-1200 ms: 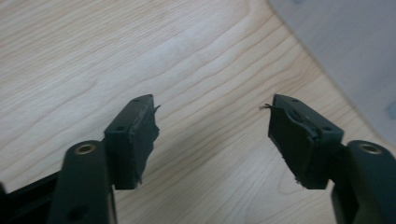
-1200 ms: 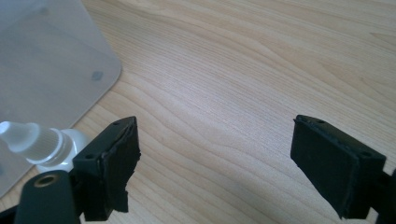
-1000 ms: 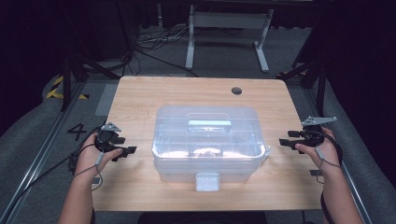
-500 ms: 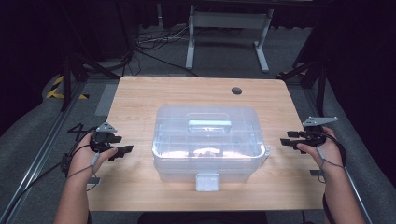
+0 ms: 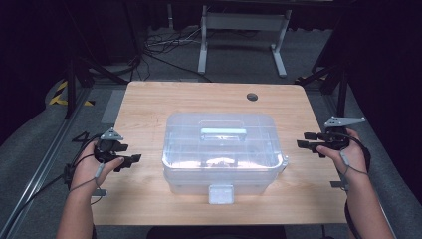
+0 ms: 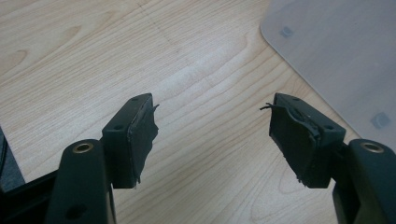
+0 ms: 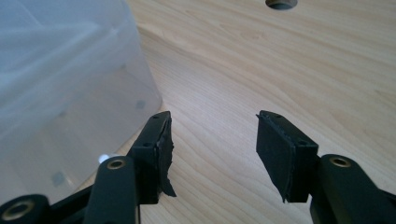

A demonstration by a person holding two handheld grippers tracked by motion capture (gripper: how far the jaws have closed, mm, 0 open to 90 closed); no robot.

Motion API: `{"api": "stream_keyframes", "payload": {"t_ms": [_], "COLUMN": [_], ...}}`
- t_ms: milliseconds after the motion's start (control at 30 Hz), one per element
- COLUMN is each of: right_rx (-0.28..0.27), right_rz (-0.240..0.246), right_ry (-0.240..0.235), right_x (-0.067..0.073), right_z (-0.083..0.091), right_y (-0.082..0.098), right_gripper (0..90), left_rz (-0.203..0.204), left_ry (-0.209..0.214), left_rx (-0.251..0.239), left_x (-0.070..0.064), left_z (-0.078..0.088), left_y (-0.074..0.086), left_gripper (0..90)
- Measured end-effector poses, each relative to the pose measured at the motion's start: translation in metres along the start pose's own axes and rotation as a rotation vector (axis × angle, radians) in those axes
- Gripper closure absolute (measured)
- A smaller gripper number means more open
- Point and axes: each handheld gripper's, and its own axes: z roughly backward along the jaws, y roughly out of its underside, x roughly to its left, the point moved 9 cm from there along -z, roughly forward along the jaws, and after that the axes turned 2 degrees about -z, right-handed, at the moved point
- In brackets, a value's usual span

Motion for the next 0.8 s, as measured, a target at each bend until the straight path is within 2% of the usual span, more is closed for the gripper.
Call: {"api": "stream_keyframes", "payload": {"t_ms": [67,167,367,467,567,800], "right_rx": [-0.012,-0.012,-0.007,-0.024,-0.031,-0.031], "right_rz": [-0.004,0.005,0.053,0.082,0.12,0.173], "right_ry": [-0.009,-0.016,-0.035,-0.062,-0.082,-0.131], "right_x": [0.004,0.01,0.023,0.039,0.053,0.079], "right_z": [0.004,0.01,0.016,0.02,0.024,0.026], "right_y": [-0.007,-0.016,-0.033,-0.045,-0.058,-0.082], "right_gripper": [46.8,46.8,46.7,46.7,46.7,46.3], "left_rz": [-0.011,0.0,-0.003,0.017,0.01,0.008], "left_ry": [-0.002,0.011,0.017,0.027,0.026,0.024], "left_rx": [0.003,0.0,-0.007,-0.019,-0.028,-0.029], "left_x": [0.0,-0.002,-0.002,-0.003,-0.003,-0.005], "left_z": [0.001,0.001,0.001,0.003,0.004,0.004], "left_y": [0.0,-0.001,-0.001,-0.002,-0.004,-0.004], "left_gripper": [31.7,31.6,31.6,33.6,33.7,33.5]}}
